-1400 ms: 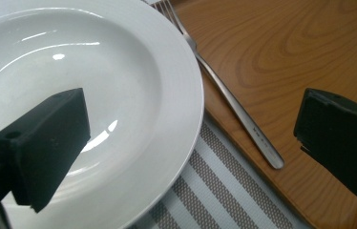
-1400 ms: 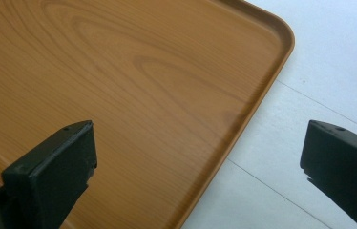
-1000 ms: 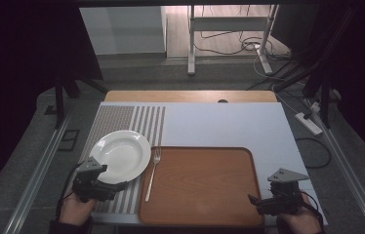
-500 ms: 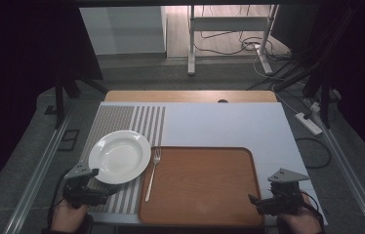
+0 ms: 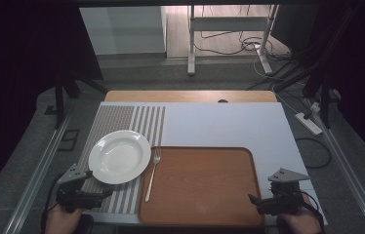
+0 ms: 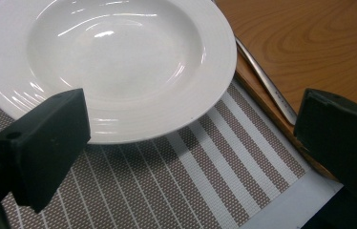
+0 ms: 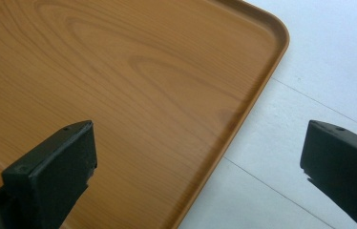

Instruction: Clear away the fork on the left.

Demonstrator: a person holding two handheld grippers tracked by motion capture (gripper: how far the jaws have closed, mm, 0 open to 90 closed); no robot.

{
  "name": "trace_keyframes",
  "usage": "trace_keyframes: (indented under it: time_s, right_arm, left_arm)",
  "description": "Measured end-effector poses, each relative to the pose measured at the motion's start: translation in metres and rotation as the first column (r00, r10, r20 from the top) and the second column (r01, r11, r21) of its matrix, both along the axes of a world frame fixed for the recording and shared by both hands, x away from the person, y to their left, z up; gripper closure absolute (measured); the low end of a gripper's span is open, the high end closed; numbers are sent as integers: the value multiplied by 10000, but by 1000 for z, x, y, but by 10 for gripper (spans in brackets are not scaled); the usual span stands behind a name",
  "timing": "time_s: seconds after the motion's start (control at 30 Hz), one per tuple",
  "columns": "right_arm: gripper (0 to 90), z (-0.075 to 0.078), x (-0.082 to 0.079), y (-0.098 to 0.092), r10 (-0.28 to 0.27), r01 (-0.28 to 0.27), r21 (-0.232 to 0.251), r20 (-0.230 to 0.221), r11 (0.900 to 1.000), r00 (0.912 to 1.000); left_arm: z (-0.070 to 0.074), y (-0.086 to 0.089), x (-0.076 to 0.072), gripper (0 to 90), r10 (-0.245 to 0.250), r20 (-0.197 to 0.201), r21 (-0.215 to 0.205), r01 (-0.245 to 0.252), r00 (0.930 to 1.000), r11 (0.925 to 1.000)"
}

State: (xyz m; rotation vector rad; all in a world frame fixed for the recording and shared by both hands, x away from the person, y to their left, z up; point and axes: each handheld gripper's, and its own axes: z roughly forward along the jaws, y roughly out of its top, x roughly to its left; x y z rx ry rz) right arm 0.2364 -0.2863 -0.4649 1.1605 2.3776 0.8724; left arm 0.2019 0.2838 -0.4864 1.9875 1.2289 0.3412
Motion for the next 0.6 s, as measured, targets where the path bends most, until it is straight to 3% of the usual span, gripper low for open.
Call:
trace_keyframes:
  time_s: [0.6]
  right_arm:
    - [0, 0, 0, 0, -123, 123, -50, -24, 9999, 9999]
  left_arm:
    - [0, 2, -4, 0, -165, -197, 366, 172, 9997, 9992]
